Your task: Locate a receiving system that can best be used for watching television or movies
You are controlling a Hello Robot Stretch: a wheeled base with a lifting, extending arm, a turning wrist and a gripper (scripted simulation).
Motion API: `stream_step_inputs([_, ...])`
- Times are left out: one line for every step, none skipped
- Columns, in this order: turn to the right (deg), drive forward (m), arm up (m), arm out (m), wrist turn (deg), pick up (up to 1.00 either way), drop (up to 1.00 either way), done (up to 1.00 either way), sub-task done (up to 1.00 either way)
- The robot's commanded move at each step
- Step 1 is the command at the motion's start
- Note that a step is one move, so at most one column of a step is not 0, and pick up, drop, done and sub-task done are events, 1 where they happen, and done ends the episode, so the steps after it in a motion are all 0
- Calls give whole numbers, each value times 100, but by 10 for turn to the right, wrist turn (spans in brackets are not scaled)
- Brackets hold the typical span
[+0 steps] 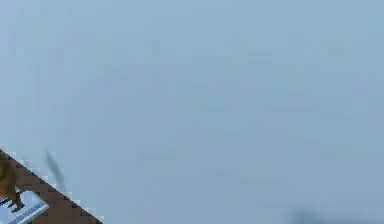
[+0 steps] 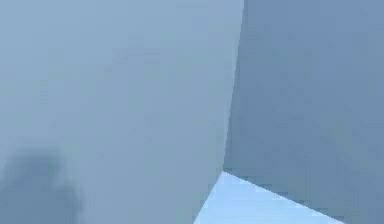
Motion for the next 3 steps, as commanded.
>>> stream_step_inputs([-450,0,0,0,0,0,0,0,0])
stream_step_inputs([-450,0,0,0,0,0,0,0,0])
stream_step_inputs([-450,0,0,0,0,0,0,0,0])
